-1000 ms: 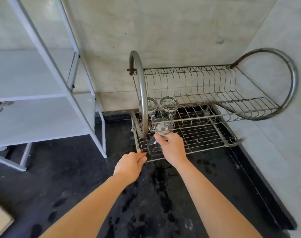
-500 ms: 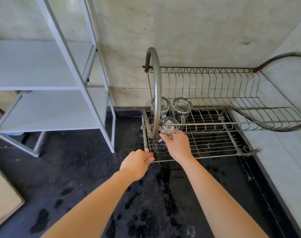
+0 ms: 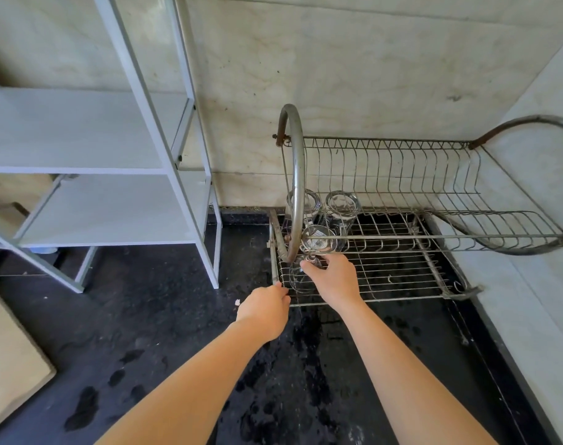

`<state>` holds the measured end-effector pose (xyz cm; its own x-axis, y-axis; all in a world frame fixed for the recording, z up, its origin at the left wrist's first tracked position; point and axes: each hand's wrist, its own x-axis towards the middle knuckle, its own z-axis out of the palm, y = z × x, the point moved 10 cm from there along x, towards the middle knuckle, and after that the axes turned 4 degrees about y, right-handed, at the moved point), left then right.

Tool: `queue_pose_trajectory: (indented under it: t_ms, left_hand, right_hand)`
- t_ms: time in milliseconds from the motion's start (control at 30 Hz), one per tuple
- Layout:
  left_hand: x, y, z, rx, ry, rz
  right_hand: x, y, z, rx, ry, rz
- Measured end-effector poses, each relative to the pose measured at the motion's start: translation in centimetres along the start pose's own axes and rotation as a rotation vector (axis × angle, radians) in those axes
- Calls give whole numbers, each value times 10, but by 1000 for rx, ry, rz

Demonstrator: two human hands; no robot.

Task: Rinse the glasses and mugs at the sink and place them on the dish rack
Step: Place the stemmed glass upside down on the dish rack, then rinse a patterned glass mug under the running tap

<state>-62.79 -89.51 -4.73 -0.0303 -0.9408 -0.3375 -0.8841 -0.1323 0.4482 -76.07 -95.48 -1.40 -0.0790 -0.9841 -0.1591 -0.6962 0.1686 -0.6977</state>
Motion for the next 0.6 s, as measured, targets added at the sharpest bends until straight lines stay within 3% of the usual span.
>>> queue_pose_trajectory:
  t_ms: [300, 467, 600]
  left_hand:
    - [-56, -46, -44, -253, 305, -106]
    - [-122, -121, -73, -284, 434, -252]
    - [-202, -204, -89, -286, 524, -404]
  right_hand:
    - [-64, -2, 1, 113, 138, -23]
    - [-119, -64, 60, 141, 29, -223]
    - [-179, -118, 136, 82, -165, -330]
